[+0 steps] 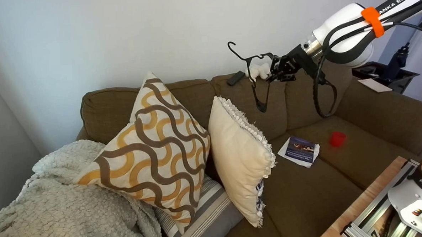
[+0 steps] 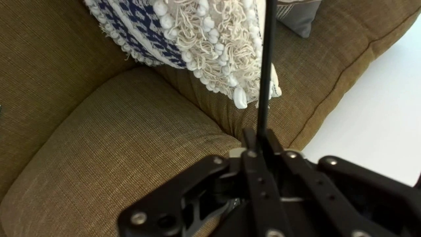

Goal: Put the hanger on the right pillow

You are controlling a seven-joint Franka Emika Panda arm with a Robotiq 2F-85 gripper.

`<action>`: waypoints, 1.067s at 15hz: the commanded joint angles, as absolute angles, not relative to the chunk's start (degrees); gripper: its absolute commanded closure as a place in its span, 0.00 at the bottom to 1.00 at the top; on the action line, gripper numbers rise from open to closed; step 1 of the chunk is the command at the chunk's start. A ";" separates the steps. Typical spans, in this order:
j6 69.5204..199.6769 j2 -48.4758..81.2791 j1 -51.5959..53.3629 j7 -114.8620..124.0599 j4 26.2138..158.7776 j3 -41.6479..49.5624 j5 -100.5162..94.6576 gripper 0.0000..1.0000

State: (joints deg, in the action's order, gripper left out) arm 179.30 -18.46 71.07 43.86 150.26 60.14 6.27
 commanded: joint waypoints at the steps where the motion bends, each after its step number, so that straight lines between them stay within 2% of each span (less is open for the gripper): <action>1: 180.20 -17.37 76.41 45.08 149.23 62.38 9.04 0.98; 6: 181.58 -9.78 91.15 49.34 147.12 66.30 16.28 0.98; 10: 180.52 -3.34 97.75 53.92 145.43 69.65 21.87 0.98; 14: 179.66 3.01 98.30 57.75 145.12 70.21 26.63 0.98; 15: 179.10 3.57 85.96 58.35 144.70 57.82 27.09 0.98; 16: 177.96 4.53 84.06 58.98 143.84 55.54 27.49 0.98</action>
